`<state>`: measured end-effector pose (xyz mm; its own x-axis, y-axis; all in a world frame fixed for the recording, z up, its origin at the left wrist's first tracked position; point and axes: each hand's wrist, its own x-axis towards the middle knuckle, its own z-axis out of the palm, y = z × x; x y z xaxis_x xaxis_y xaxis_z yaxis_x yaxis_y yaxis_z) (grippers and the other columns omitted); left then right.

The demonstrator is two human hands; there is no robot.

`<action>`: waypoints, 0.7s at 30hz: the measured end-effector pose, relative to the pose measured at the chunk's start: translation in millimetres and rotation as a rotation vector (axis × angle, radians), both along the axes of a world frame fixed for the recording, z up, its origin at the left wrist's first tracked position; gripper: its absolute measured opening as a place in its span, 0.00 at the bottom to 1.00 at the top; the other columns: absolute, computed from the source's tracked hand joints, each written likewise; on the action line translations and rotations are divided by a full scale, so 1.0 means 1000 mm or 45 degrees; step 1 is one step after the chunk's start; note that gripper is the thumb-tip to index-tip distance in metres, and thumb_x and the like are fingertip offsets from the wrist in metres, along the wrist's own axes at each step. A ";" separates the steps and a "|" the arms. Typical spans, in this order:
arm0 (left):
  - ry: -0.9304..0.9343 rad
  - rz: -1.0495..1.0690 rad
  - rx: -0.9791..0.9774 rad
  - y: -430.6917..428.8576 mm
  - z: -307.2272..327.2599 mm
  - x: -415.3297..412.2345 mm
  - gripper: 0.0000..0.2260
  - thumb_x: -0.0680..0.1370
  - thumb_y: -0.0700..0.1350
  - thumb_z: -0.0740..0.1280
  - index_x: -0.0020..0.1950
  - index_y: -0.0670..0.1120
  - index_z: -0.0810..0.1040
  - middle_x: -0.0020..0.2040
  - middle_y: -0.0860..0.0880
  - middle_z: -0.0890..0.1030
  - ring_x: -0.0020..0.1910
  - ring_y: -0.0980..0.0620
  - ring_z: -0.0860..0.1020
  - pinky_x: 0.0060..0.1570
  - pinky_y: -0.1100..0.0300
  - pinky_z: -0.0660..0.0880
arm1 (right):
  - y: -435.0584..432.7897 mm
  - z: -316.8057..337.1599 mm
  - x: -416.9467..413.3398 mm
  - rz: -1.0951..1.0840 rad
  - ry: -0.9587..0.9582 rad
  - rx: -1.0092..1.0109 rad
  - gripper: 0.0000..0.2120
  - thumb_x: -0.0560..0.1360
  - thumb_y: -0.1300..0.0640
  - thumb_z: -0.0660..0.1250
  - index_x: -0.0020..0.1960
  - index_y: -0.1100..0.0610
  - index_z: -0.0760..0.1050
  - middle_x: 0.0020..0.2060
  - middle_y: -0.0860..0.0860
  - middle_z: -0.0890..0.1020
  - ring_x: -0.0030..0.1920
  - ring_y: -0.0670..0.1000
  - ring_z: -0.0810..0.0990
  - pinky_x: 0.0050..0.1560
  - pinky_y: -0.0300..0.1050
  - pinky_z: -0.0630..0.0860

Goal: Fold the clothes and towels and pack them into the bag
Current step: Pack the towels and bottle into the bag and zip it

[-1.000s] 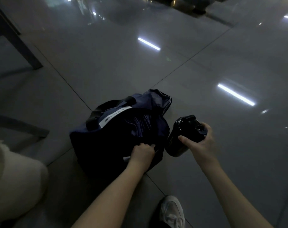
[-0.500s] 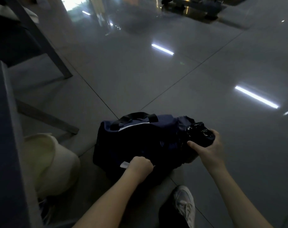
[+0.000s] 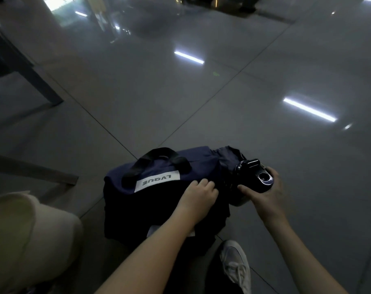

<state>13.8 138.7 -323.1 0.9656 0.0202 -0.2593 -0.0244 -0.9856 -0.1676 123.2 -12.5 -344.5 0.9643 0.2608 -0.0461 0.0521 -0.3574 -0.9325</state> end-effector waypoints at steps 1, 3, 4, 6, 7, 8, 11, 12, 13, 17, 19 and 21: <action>-0.062 -0.015 0.013 -0.001 -0.006 0.012 0.12 0.57 0.48 0.78 0.36 0.50 0.79 0.36 0.51 0.77 0.34 0.50 0.76 0.30 0.61 0.68 | -0.001 -0.004 0.004 -0.011 -0.003 0.008 0.38 0.57 0.62 0.82 0.63 0.57 0.69 0.55 0.53 0.75 0.54 0.52 0.74 0.53 0.42 0.69; -0.094 -0.029 0.019 -0.005 -0.017 0.036 0.14 0.59 0.48 0.77 0.43 0.51 0.81 0.39 0.52 0.78 0.37 0.51 0.76 0.32 0.60 0.68 | -0.002 -0.009 0.012 -0.008 0.006 0.019 0.39 0.56 0.60 0.83 0.63 0.55 0.69 0.53 0.52 0.76 0.53 0.51 0.75 0.51 0.38 0.71; -0.103 -0.024 0.012 -0.007 -0.022 0.047 0.16 0.59 0.50 0.76 0.46 0.51 0.82 0.40 0.54 0.79 0.37 0.52 0.76 0.33 0.60 0.68 | -0.004 -0.011 0.017 -0.001 0.009 0.008 0.39 0.56 0.61 0.82 0.63 0.55 0.69 0.53 0.51 0.76 0.53 0.51 0.76 0.50 0.33 0.70; -0.102 -0.029 0.000 -0.012 -0.026 0.062 0.17 0.63 0.52 0.75 0.50 0.53 0.83 0.42 0.56 0.80 0.41 0.54 0.77 0.37 0.61 0.69 | -0.007 -0.016 0.025 0.001 0.001 -0.031 0.38 0.58 0.64 0.81 0.64 0.58 0.69 0.53 0.51 0.75 0.52 0.49 0.75 0.46 0.23 0.68; -0.078 -0.020 0.017 -0.012 -0.029 0.066 0.14 0.68 0.52 0.72 0.53 0.52 0.82 0.45 0.55 0.80 0.45 0.53 0.77 0.42 0.60 0.70 | -0.009 -0.019 0.028 0.006 -0.006 -0.040 0.38 0.59 0.65 0.81 0.65 0.59 0.69 0.53 0.51 0.75 0.52 0.49 0.74 0.46 0.22 0.67; -0.016 -0.007 0.040 -0.012 -0.032 0.068 0.12 0.75 0.48 0.67 0.57 0.50 0.79 0.50 0.52 0.79 0.52 0.50 0.75 0.48 0.58 0.69 | -0.010 -0.021 0.031 0.015 -0.010 -0.047 0.38 0.59 0.65 0.81 0.65 0.59 0.68 0.54 0.50 0.75 0.53 0.49 0.74 0.48 0.25 0.69; 0.029 -0.099 0.019 -0.002 -0.048 0.064 0.12 0.79 0.39 0.58 0.58 0.45 0.77 0.55 0.48 0.77 0.56 0.46 0.73 0.53 0.55 0.66 | -0.012 -0.031 0.036 0.015 0.009 -0.057 0.39 0.58 0.64 0.81 0.66 0.58 0.69 0.55 0.52 0.76 0.55 0.51 0.76 0.56 0.44 0.74; -0.018 -0.123 0.020 0.003 -0.044 0.062 0.12 0.78 0.39 0.58 0.56 0.46 0.79 0.52 0.50 0.78 0.53 0.47 0.75 0.50 0.56 0.67 | -0.013 -0.034 0.036 0.008 0.031 -0.051 0.39 0.58 0.64 0.81 0.66 0.58 0.68 0.56 0.53 0.77 0.55 0.52 0.76 0.57 0.46 0.74; -0.061 -0.165 0.023 0.008 -0.041 0.060 0.11 0.77 0.39 0.59 0.54 0.47 0.79 0.51 0.50 0.79 0.51 0.48 0.76 0.48 0.56 0.68 | -0.013 -0.037 0.036 -0.002 0.056 -0.034 0.40 0.58 0.63 0.82 0.66 0.57 0.68 0.57 0.54 0.77 0.56 0.52 0.76 0.58 0.46 0.73; -0.031 -0.254 -0.092 0.034 -0.011 0.067 0.11 0.79 0.37 0.57 0.57 0.42 0.76 0.57 0.44 0.76 0.56 0.43 0.75 0.53 0.53 0.69 | -0.001 -0.041 0.029 0.045 0.137 -0.018 0.43 0.58 0.61 0.82 0.69 0.57 0.65 0.61 0.54 0.74 0.59 0.51 0.74 0.59 0.44 0.71; -0.077 -0.301 -0.129 0.046 0.010 0.068 0.10 0.80 0.39 0.56 0.58 0.42 0.75 0.58 0.45 0.75 0.57 0.44 0.75 0.54 0.54 0.69 | 0.013 -0.040 0.026 0.080 0.172 -0.006 0.46 0.58 0.60 0.82 0.71 0.58 0.63 0.64 0.55 0.73 0.63 0.51 0.73 0.63 0.45 0.70; -0.054 -0.304 -0.229 0.056 0.025 0.065 0.08 0.80 0.40 0.59 0.54 0.41 0.77 0.54 0.44 0.77 0.54 0.44 0.76 0.49 0.54 0.70 | 0.029 -0.039 0.023 0.108 0.171 0.010 0.46 0.56 0.57 0.82 0.69 0.57 0.65 0.64 0.55 0.72 0.64 0.53 0.72 0.66 0.50 0.70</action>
